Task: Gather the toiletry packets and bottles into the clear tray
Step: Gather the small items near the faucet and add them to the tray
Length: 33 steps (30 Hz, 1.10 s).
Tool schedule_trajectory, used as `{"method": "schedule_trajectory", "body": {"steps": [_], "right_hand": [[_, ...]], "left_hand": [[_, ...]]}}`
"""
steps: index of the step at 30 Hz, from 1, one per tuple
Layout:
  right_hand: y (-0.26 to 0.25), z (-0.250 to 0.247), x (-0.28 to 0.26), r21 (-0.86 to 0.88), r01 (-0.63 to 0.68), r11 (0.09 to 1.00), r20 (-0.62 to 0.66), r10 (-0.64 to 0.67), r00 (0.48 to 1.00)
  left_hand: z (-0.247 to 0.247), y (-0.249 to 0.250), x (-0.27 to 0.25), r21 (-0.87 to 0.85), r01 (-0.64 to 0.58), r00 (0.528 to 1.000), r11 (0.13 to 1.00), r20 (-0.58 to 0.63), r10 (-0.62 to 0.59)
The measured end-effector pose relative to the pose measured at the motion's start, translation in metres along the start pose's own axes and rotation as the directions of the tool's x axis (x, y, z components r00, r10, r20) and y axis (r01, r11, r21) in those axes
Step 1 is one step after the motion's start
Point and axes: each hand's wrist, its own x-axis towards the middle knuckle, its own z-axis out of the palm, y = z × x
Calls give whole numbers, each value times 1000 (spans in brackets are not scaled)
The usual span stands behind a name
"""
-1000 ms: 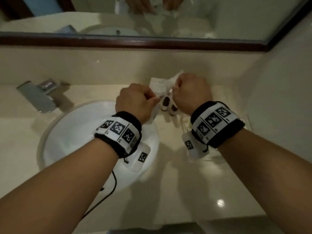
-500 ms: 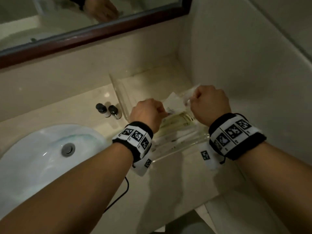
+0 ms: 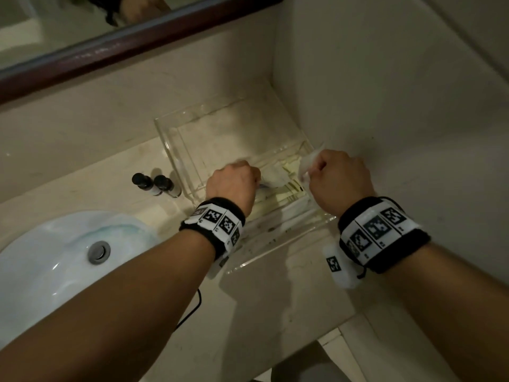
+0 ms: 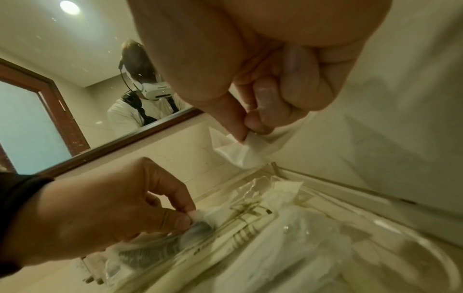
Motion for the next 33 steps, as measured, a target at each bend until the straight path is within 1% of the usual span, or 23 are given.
{"method": "schedule_trajectory", "body": {"steps": [3, 8, 12, 14, 17, 22, 27, 33], "right_hand": [[2, 2, 1, -10, 17, 1000, 8, -17, 1000], [6, 9, 2, -5, 29, 1000, 25, -29, 999], [8, 14, -2, 32, 12, 999, 58, -14, 998], [7, 17, -5, 51, 13, 999, 73, -16, 997], [1, 24, -11, 29, 26, 999, 110, -30, 993], [-14, 45, -19, 6, 33, 999, 201, -34, 979], [-21, 65, -23, -42, 33, 999, 284, -20, 959], [-20, 80, -17, -102, 56, 993, 273, -26, 962]], "left_hand": [[5, -1, 1, 3, 6, 999, 1000, -45, -6], [9, -1, 2, -11, 32, 997, 999, -63, -33], [5, -1, 4, -42, 68, 997, 997, -22, -69], [1, -2, 8, -88, 103, 995, 991, 22, -102], [-3, -2, 11, -155, 142, 989, 978, 72, -132], [-5, -5, 5, -288, 232, 973, 929, 61, -224], [-4, -9, -4, -352, 280, 959, 893, 69, -274], [-1, -8, -10, -382, 284, 958, 880, 84, -273]]}}
